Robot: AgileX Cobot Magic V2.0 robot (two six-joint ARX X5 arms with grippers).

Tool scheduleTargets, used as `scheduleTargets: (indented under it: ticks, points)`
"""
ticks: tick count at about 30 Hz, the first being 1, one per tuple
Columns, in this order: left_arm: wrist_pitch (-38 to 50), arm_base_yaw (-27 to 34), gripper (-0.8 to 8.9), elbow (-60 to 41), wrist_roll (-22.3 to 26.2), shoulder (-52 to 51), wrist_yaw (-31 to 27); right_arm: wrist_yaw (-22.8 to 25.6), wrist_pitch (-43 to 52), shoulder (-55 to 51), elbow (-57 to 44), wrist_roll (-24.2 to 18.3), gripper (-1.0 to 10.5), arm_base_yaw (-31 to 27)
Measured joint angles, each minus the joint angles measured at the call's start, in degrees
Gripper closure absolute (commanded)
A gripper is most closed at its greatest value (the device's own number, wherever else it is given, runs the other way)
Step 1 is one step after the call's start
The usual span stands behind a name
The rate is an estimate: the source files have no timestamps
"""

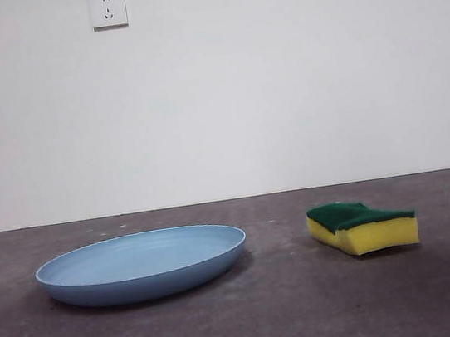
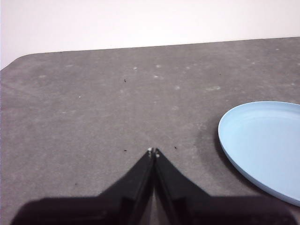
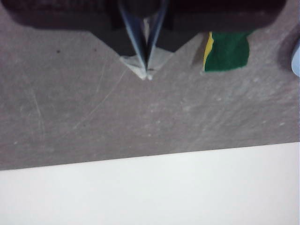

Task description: Pick up the plate,pick up the cloth,clean the plate with the cloth

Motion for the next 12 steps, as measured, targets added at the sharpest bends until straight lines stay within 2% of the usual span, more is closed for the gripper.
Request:
scheduleTargets:
  ticks: [12]
  points:
    - [0.0,0.0,8.17,0.0,0.0,0.0,0.0,0.0,-1.9,-2.5,-4.4,1.7,9.5,0.0]
